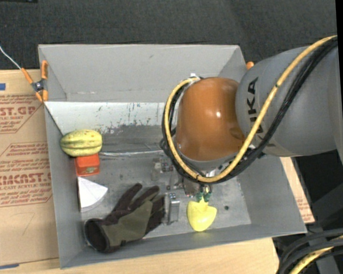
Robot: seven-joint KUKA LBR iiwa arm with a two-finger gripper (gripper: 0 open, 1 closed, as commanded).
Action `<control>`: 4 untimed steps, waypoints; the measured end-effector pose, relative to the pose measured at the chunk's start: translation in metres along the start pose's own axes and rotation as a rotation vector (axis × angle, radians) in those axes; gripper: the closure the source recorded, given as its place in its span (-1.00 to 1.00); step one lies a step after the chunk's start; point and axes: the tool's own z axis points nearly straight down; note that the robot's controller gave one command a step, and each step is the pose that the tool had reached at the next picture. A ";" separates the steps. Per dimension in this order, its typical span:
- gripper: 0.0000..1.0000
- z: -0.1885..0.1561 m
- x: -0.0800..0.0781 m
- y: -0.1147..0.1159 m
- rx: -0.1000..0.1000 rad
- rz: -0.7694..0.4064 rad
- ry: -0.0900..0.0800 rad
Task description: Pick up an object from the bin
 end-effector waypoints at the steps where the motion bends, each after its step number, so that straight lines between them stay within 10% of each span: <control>1: -1.00 -0.004 -0.002 -0.001 -0.001 0.002 -0.008; 2: -1.00 0.072 -0.009 0.014 -0.003 0.007 -0.006; 3: 1.00 0.118 -0.001 0.010 -0.003 0.089 -0.007; 4: 1.00 0.118 -0.001 0.010 -0.003 0.090 -0.007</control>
Offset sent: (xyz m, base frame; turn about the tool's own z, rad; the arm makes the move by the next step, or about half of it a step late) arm 0.0082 0.0160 -0.0892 0.0092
